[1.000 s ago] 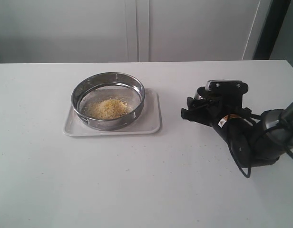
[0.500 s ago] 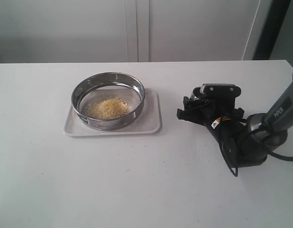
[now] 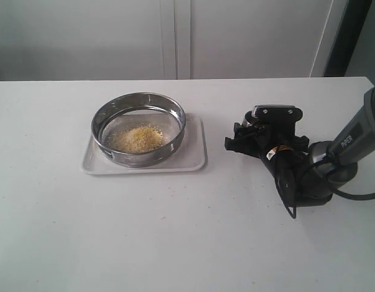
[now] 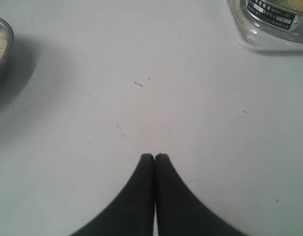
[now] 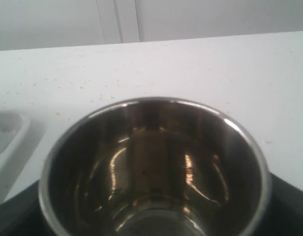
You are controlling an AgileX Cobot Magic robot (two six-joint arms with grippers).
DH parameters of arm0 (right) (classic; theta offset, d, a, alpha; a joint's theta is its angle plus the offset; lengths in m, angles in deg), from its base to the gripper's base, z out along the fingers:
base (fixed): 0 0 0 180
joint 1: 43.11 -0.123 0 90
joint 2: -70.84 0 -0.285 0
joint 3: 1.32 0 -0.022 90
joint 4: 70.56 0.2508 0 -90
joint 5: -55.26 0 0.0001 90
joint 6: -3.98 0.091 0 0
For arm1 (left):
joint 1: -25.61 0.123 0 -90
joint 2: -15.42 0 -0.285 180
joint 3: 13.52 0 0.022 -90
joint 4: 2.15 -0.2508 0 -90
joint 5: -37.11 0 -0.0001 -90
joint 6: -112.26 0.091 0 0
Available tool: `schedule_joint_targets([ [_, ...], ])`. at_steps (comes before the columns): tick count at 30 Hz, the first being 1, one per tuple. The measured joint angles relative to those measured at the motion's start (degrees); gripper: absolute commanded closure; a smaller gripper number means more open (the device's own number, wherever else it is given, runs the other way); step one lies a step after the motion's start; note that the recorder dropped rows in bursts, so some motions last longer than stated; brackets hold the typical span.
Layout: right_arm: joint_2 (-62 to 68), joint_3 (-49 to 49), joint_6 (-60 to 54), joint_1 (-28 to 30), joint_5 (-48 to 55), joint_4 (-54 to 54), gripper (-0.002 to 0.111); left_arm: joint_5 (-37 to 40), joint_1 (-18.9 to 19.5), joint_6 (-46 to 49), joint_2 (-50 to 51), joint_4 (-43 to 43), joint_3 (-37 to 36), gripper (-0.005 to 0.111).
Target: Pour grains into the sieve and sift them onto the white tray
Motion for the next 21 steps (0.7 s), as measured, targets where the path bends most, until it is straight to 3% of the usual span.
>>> schedule_joint_targets([
  [6,1.52,-1.73,-0.28,0.0,-0.1,1.21,0.1,0.0,0.0,0.0,0.0,0.0,0.0,0.107],
  [16,1.51,-1.81,-0.32,0.0,-0.32,2.81,0.031,0.0,0.0,0.0,0.0,0.0,0.0,0.107],
  [21,1.73,-1.81,-0.41,0.0,0.5,3.5,0.022,0.0,0.0,0.0,0.0,0.0,0.0,0.107],
])
